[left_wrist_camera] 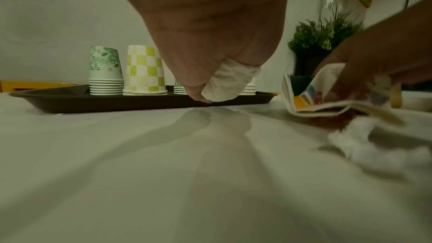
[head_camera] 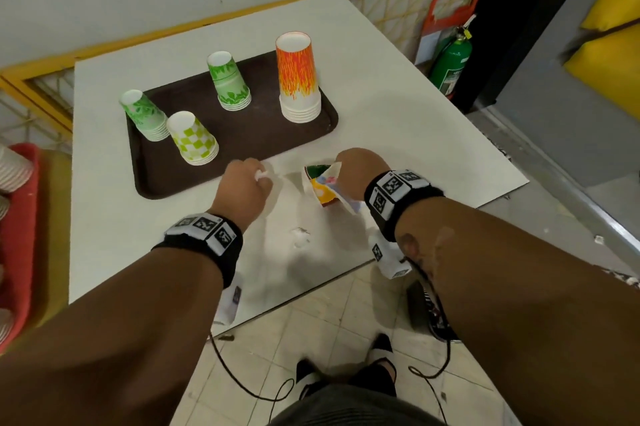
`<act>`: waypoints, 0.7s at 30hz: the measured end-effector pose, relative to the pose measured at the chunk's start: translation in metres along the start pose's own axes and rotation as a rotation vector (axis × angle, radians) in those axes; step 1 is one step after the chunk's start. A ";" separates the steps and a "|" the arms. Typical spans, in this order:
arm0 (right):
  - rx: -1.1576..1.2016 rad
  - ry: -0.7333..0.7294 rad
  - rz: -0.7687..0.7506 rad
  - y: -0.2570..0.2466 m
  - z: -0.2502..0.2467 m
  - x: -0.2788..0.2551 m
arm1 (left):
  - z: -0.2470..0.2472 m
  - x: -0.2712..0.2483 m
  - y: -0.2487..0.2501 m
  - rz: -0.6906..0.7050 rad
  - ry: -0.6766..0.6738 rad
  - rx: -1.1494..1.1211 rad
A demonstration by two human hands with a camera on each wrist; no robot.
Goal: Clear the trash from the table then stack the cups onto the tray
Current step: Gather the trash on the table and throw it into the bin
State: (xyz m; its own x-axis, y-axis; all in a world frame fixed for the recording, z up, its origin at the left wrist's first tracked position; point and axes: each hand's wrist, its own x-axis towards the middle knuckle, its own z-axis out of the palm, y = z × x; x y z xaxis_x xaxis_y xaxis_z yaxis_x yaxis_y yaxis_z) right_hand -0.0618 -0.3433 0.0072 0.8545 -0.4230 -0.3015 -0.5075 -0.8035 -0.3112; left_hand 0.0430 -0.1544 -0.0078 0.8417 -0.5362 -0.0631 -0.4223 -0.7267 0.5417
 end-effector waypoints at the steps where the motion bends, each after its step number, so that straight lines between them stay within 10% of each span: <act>1: 0.024 0.011 0.035 0.006 -0.001 -0.002 | -0.001 0.003 0.007 -0.005 0.032 -0.051; 6: 0.723 0.110 0.271 0.058 -0.019 -0.016 | 0.003 0.011 0.081 0.062 0.070 -0.278; 11: 1.520 0.376 0.548 0.154 -0.050 -0.070 | 0.056 0.006 0.188 0.190 -0.194 -0.462; 21: 1.731 0.608 1.051 0.337 0.021 -0.178 | 0.262 -0.042 0.346 0.345 -0.725 -0.150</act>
State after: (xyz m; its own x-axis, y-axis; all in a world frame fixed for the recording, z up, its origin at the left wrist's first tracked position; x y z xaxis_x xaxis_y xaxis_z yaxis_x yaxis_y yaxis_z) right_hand -0.3873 -0.5298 -0.0624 -0.0114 -0.6843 -0.7291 0.0388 0.7283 -0.6842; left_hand -0.2264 -0.4958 -0.0371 0.2241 -0.9011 -0.3711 -0.5251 -0.4324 0.7330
